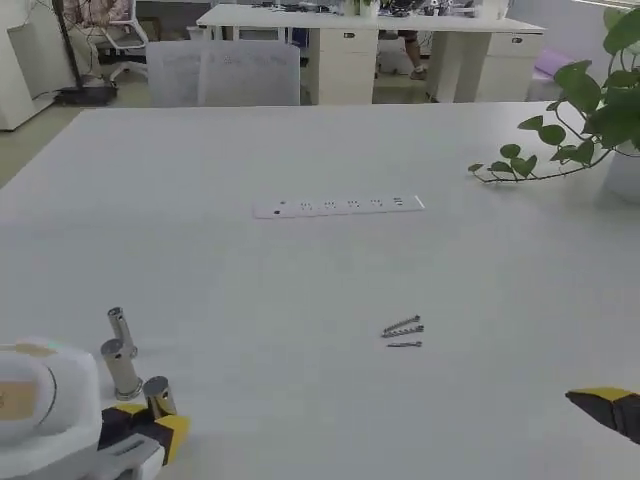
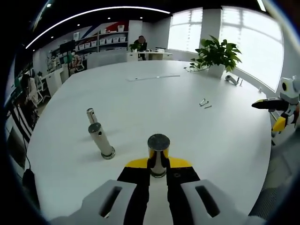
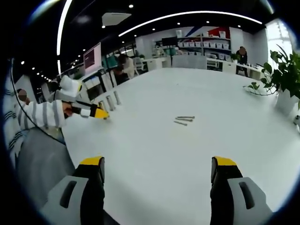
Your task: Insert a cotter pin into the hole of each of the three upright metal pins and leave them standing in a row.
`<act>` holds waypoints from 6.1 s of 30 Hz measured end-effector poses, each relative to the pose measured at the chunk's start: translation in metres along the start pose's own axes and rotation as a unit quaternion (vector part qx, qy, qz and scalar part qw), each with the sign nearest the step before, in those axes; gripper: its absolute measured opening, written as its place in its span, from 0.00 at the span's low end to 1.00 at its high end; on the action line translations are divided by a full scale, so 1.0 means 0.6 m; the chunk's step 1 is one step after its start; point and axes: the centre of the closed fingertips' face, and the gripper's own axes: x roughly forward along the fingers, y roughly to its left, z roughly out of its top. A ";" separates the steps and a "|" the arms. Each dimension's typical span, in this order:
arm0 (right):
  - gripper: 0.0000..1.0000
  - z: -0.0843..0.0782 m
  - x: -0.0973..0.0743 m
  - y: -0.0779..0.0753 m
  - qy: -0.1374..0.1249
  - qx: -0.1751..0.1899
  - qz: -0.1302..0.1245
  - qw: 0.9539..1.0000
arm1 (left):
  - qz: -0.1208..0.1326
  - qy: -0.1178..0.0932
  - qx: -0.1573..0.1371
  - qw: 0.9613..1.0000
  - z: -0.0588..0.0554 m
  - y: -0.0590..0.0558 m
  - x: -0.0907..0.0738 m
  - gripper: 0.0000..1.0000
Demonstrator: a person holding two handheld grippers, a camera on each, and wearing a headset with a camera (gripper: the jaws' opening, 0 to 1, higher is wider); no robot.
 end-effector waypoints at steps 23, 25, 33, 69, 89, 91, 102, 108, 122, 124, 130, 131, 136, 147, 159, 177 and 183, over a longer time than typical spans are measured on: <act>0.95 -0.005 -0.006 0.000 0.009 -0.007 -0.005 1.000 | -0.002 -0.011 0.003 1.000 -0.017 -0.029 0.022 0.11; 0.95 -0.005 -0.005 0.000 0.008 -0.006 -0.005 1.000 | 0.001 -0.015 0.010 1.000 -0.016 -0.029 0.023 0.11; 0.95 -0.006 -0.003 0.003 0.011 -0.010 -0.004 1.000 | 0.002 -0.026 0.013 1.000 -0.015 -0.033 0.025 0.11; 0.95 0.008 0.010 0.011 0.025 -0.029 0.002 0.999 | -0.076 -0.045 0.079 0.993 0.009 -0.050 -0.014 0.31; 0.93 0.008 0.060 -0.047 0.088 -0.100 0.032 0.991 | -0.118 -0.093 0.084 0.985 0.012 -0.027 -0.052 0.73; 0.93 0.011 0.066 -0.055 0.097 -0.111 0.035 0.988 | -0.128 -0.095 0.085 0.984 0.010 -0.031 -0.056 0.82; 0.74 0.046 0.111 -0.077 0.124 -0.164 0.067 0.976 | -0.162 -0.067 0.092 0.980 -0.024 -0.050 -0.072 0.99; 0.66 0.080 0.134 -0.088 0.143 -0.203 0.085 0.965 | -0.168 -0.057 0.087 0.980 -0.041 -0.054 -0.078 0.99; 0.40 0.092 0.189 -0.100 0.224 -0.285 0.140 0.921 | -0.164 -0.047 0.079 0.982 -0.059 -0.056 -0.088 0.99; 0.37 0.090 0.198 -0.101 0.232 -0.291 0.143 0.917 | -0.164 -0.045 0.080 0.982 -0.061 -0.056 -0.088 0.99; 0.28 0.083 0.218 -0.107 0.257 -0.302 0.153 0.905 | -0.166 -0.035 0.072 0.983 -0.075 -0.054 -0.085 0.98; 0.28 0.081 0.223 -0.111 0.261 -0.305 0.152 0.903 | -0.167 -0.032 0.070 0.983 -0.077 -0.055 -0.085 0.97; 0.19 0.076 0.234 -0.114 0.275 -0.311 0.156 0.896 | -0.160 -0.025 0.076 0.984 -0.083 -0.048 -0.083 0.99; 0.15 0.057 0.244 -0.127 0.311 -0.342 0.160 0.872 | -0.160 -0.014 0.075 0.984 -0.096 -0.042 -0.083 0.99; 0.13 0.047 0.264 -0.123 0.327 -0.360 0.162 0.859 | -0.153 -0.010 0.065 0.986 -0.106 -0.038 -0.086 0.97; 0.10 0.041 0.258 -0.117 0.349 -0.380 0.160 0.842 | -0.171 0.005 0.073 0.983 -0.117 -0.050 -0.088 0.97; 0.05 0.041 0.258 -0.118 0.353 -0.397 0.149 0.834 | -0.169 -0.004 0.069 0.983 -0.108 -0.054 -0.087 0.96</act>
